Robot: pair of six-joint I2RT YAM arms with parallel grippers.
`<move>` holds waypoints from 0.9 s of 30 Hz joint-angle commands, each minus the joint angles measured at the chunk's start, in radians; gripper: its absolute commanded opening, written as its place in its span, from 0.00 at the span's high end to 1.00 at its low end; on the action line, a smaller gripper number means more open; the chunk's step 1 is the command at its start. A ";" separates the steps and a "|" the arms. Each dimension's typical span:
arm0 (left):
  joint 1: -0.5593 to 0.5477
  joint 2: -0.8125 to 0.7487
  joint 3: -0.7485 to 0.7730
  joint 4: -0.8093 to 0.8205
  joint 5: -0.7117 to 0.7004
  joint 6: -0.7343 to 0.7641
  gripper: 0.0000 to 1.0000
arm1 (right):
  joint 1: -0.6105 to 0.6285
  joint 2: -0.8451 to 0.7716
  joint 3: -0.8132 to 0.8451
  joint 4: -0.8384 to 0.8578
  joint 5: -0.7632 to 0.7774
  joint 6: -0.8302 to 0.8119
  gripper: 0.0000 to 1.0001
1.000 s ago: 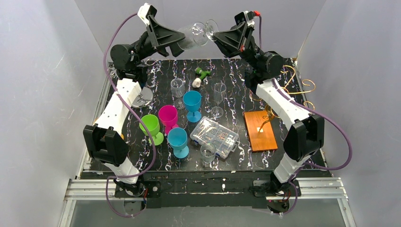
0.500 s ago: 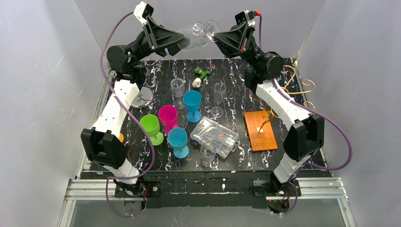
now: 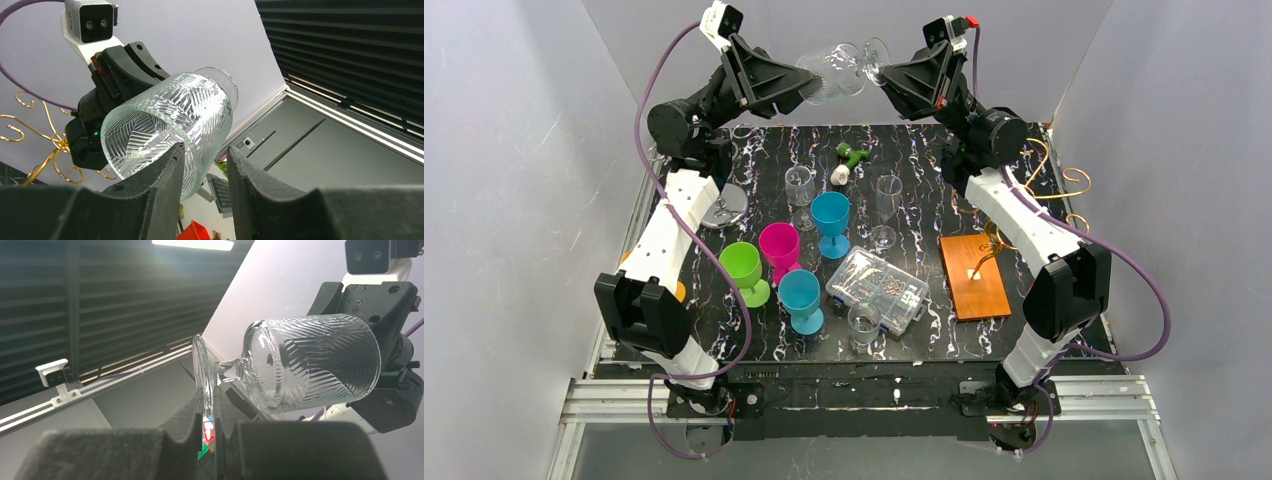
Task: Take the wine glass off the wine glass rack
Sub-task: Place the wine glass at the center of the board.
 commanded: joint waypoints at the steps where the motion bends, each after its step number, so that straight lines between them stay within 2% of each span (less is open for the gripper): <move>1: -0.002 -0.045 0.038 0.154 -0.026 -0.039 0.66 | -0.012 -0.016 0.071 0.080 0.114 0.148 0.99; 15: -0.001 -0.025 0.075 0.212 -0.051 -0.058 0.69 | -0.012 -0.019 0.103 0.065 0.132 0.160 0.99; 27: -0.003 -0.006 0.093 0.236 -0.038 0.024 0.81 | -0.011 -0.016 0.104 0.058 0.137 0.172 0.99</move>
